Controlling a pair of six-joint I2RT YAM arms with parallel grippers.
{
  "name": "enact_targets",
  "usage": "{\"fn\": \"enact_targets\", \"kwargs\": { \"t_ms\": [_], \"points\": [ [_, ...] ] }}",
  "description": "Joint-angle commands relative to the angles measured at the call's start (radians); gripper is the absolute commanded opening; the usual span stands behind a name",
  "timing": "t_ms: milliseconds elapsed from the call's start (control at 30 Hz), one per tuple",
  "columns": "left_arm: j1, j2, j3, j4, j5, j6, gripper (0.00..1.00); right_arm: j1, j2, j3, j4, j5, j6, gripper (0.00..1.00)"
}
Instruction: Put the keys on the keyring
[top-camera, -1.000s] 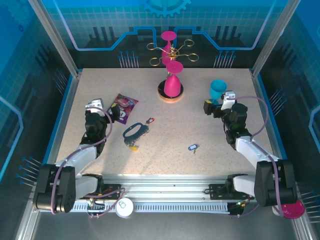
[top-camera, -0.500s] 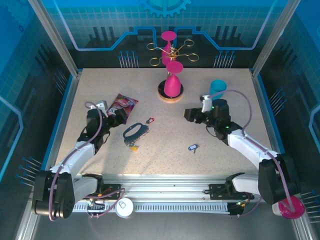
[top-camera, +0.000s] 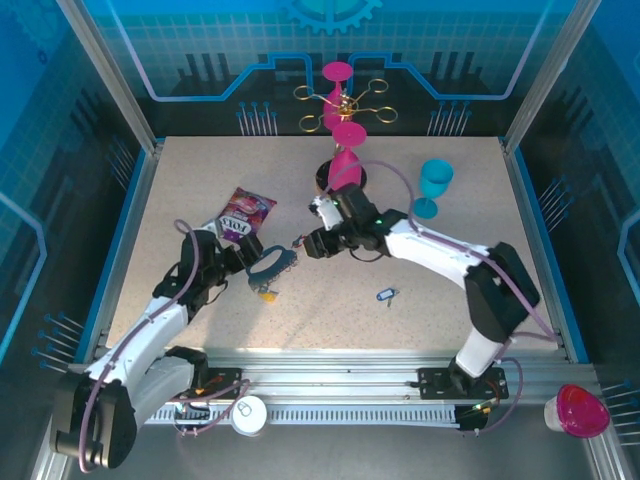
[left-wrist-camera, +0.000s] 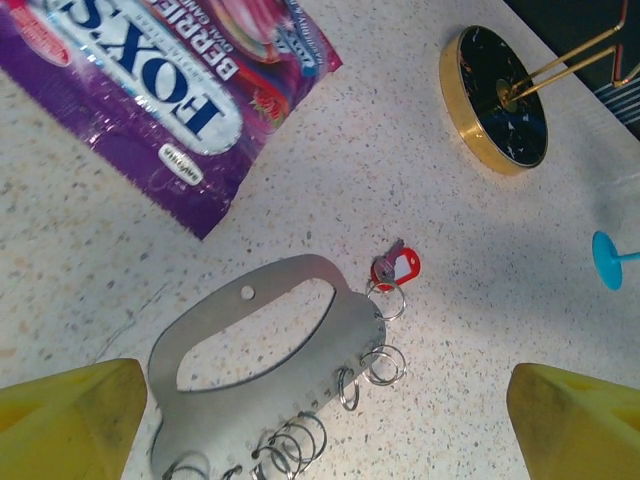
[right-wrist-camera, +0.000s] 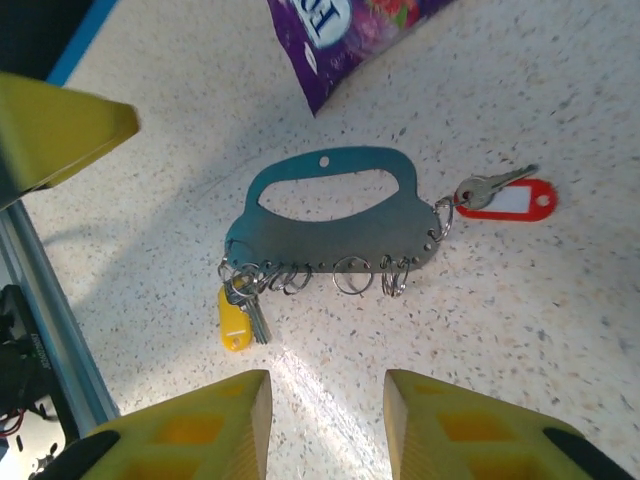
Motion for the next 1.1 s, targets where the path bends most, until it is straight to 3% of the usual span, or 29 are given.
{"fn": "enact_targets", "kwargs": {
  "t_ms": [0, 400, 1067],
  "points": [
    [-0.004, -0.059, -0.049, -0.066, -0.057, -0.073, 0.93, 0.040, 0.095, 0.105, -0.185, -0.013, -0.027, 0.35],
    [-0.004, -0.164, -0.118, -0.160, -0.099, -0.153, 0.93, 0.095, 0.337, 0.359, -0.318, 0.057, -0.043, 0.33],
    [-0.004, -0.168, -0.144, -0.161, -0.098, -0.178, 0.91, 0.120, 0.498, 0.533, -0.421, 0.150, -0.048, 0.29]
  ]
}}
